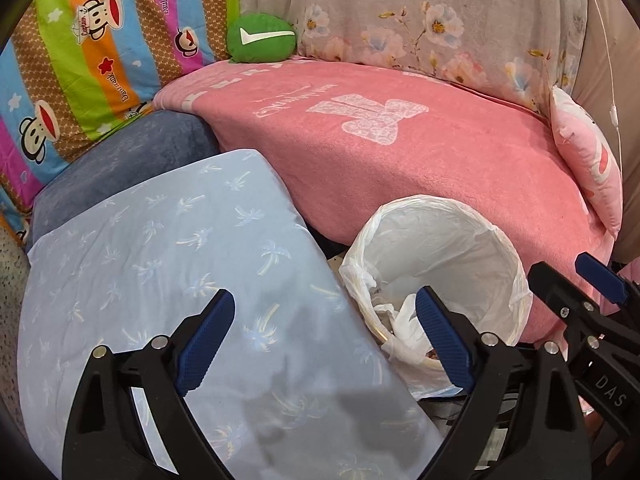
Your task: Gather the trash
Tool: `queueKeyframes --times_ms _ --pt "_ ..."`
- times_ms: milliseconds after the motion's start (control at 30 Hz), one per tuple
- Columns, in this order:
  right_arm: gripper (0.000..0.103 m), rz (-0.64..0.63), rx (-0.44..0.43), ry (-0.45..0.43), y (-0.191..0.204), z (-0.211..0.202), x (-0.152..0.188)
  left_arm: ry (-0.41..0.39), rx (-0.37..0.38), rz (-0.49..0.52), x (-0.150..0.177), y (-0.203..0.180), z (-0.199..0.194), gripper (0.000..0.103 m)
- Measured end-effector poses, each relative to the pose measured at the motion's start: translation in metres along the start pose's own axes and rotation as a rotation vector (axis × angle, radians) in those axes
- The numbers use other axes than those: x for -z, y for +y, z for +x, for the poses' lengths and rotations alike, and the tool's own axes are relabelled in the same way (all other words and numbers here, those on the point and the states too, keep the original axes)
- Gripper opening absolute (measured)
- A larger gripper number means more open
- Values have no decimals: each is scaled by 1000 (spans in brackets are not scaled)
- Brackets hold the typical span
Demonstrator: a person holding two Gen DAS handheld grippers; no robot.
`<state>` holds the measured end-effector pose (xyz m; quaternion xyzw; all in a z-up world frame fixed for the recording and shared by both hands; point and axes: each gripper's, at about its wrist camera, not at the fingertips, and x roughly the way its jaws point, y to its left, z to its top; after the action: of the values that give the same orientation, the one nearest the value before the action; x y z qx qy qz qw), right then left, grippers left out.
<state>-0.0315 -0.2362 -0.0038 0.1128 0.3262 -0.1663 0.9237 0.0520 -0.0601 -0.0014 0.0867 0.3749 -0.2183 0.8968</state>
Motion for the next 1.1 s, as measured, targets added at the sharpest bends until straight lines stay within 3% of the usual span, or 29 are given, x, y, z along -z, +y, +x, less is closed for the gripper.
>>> queueKeyframes --times_ms 167,233,800,900,1100 --pt "77 -8 8 7 0 -4 5 -3 -19 9 5 -1 -3 91" --pt "85 -12 9 20 0 -4 8 2 -18 2 8 0 -4 91" --pt "88 -51 64 32 -2 -8 26 18 -45 -23 20 -2 -8 92" --pt "97 -53 66 35 -2 -9 29 18 -52 -26 22 -1 -9 93" --pt "97 -65 72 38 -2 -12 32 12 -67 -24 25 -3 -11 93"
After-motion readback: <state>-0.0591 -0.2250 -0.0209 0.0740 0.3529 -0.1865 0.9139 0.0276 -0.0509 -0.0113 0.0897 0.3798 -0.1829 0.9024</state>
